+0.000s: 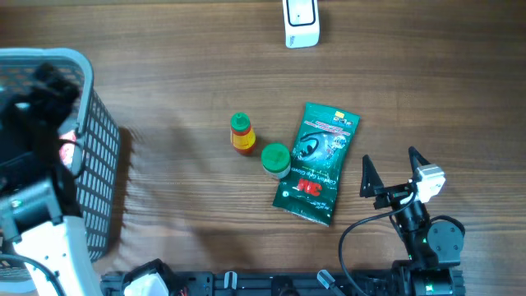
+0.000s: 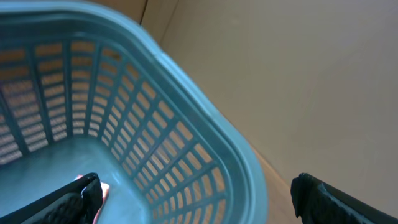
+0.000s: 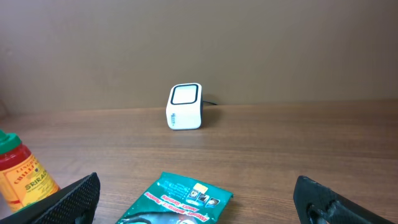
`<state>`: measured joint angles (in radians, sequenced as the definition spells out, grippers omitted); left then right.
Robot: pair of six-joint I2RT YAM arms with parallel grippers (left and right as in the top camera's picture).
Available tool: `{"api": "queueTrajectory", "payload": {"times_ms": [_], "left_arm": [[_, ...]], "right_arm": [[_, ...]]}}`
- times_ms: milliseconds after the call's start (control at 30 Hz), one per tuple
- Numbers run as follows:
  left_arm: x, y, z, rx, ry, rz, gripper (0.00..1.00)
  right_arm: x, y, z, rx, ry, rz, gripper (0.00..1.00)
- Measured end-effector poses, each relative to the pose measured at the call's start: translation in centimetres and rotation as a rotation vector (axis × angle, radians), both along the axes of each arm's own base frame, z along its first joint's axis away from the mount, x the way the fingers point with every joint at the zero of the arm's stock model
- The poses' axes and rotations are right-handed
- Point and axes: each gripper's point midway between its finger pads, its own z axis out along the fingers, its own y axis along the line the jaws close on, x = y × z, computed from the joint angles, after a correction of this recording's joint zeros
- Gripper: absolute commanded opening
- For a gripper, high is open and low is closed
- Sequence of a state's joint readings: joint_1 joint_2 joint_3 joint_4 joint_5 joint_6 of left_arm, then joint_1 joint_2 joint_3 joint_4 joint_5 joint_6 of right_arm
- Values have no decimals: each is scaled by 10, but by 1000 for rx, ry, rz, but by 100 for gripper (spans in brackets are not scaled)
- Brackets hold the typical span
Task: Scan the item barcode
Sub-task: 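Carry the jar forward and place it between bottle and packet, then reach the left gripper into the basket and grasp the red snack packet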
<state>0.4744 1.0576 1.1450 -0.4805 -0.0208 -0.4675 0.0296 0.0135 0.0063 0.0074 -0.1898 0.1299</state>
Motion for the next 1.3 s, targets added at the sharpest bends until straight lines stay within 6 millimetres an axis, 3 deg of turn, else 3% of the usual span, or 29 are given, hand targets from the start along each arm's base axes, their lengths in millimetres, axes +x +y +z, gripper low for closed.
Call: {"api": "queueTrajectory", "payload": {"times_ms": [100, 200, 400, 600, 833, 1067, 1233, 1300], "left_arm": [[-4, 29, -26, -111, 36, 46, 99], [1, 50, -81, -255, 155, 76, 82], [7, 54, -201, -500, 438, 89, 83], [4, 65, -266, -562, 575, 138, 82], [-10, 95, -270, -412, 648, 240, 83], [-9, 104, -269, -360, 655, 247, 67], [-11, 103, -295, -388, 715, 245, 65], [-10, 104, -296, -392, 719, 244, 52]], "right_arm": [[0, 0, 0, 0, 0, 0, 100], [0, 0, 0, 0, 0, 0, 100], [0, 0, 0, 0, 0, 0, 100], [0, 0, 0, 0, 0, 0, 100], [0, 0, 0, 0, 0, 0, 100], [0, 0, 0, 0, 0, 0, 100], [0, 0, 0, 0, 0, 0, 100], [0, 0, 0, 0, 0, 0, 100]]}}
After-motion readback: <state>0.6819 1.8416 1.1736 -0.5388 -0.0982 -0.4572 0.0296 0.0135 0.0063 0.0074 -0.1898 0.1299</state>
